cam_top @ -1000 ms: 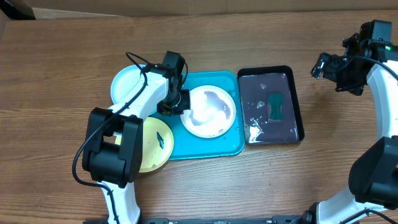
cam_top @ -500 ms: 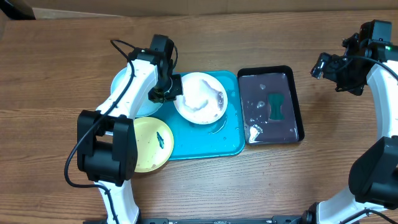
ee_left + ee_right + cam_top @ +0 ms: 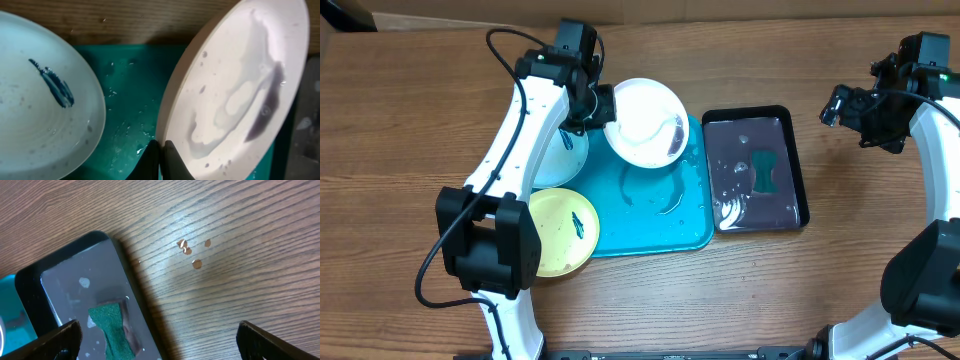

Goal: Clean dirty plates on tray and stack at the side

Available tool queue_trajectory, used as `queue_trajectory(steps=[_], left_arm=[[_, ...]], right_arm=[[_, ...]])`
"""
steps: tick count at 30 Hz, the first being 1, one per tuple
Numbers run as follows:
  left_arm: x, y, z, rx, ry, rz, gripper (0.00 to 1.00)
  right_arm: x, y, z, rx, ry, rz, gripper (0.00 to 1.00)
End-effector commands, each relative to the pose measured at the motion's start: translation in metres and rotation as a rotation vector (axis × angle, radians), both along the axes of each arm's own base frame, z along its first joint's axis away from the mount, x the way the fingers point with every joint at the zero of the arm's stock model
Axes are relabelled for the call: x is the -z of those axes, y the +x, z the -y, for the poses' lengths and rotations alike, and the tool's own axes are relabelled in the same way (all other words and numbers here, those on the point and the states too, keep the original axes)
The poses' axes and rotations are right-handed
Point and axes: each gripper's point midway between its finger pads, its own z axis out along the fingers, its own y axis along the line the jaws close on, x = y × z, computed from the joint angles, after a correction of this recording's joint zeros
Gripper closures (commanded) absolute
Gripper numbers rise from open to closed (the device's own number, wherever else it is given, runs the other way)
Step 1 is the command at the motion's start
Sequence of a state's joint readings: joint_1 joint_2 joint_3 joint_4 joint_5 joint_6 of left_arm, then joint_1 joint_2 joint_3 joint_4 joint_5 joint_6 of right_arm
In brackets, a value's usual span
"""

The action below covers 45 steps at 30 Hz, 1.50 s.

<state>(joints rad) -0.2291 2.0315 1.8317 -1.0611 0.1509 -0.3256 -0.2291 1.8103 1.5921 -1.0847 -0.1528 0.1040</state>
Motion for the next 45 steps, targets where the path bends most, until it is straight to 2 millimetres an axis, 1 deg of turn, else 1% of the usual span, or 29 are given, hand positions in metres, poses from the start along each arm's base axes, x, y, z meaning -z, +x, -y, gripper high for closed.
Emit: queue_trajectory(steps=[1, 4, 7, 10, 15, 18, 21, 25, 29, 31, 36, 41, 45], left_arm=[[-0.018, 0.009, 0.020, 0.062, -0.087, 0.042, 0.96], [-0.024, 0.013, 0.034, 0.084, -0.111, 0.074, 0.96], [-0.027, 0.015, 0.052, 0.118, -0.118, 0.109, 0.96], [-0.031, 0.017, 0.073, 0.125, -0.115, 0.148, 0.96], [-0.039, 0.020, 0.110, 0.149, -0.051, 0.257, 0.96], [-0.044, 0.019, 0.131, 0.169, 0.009, 0.330, 0.96], [-0.050, 0.018, 0.142, 0.164, 0.109, 0.407, 0.96], [-0.062, 0.013, 0.154, 0.174, 0.276, 0.527, 0.96], [-0.083, 0.007, 0.160, 0.177, 0.469, 0.659, 0.96], [-0.096, 0.002, 0.166, 0.191, 0.561, 0.725, 0.96], [-0.134, -0.016, 0.183, 0.194, 0.774, 0.883, 0.96], [-0.165, -0.034, 0.203, 0.216, 0.899, 0.987, 0.96], [-0.183, -0.044, 0.215, 0.231, 0.959, 1.039, 0.96]], right_arm=[[-0.003, 0.002, 0.002, 0.003, -0.001, 0.012, 0.00], [-0.003, 0.002, 0.002, 0.003, -0.001, 0.012, 0.00], [-0.003, 0.002, 0.002, 0.003, -0.001, 0.012, 0.00], [-0.003, 0.002, 0.002, 0.003, -0.001, 0.012, 0.00], [-0.003, 0.002, 0.002, 0.003, -0.001, 0.012, 0.00], [-0.003, 0.002, 0.002, 0.003, -0.001, 0.012, 0.00], [-0.003, 0.002, 0.002, 0.003, -0.001, 0.012, 0.00], [-0.003, 0.002, 0.002, 0.003, -0.001, 0.012, 0.00], [-0.003, 0.002, 0.002, 0.003, -0.001, 0.012, 0.00], [-0.003, 0.002, 0.002, 0.003, -0.001, 0.012, 0.00], [-0.003, 0.002, 0.002, 0.003, -0.001, 0.012, 0.00], [-0.003, 0.002, 0.002, 0.003, -0.001, 0.012, 0.00], [-0.003, 0.002, 0.002, 0.003, -0.001, 0.012, 0.00]])
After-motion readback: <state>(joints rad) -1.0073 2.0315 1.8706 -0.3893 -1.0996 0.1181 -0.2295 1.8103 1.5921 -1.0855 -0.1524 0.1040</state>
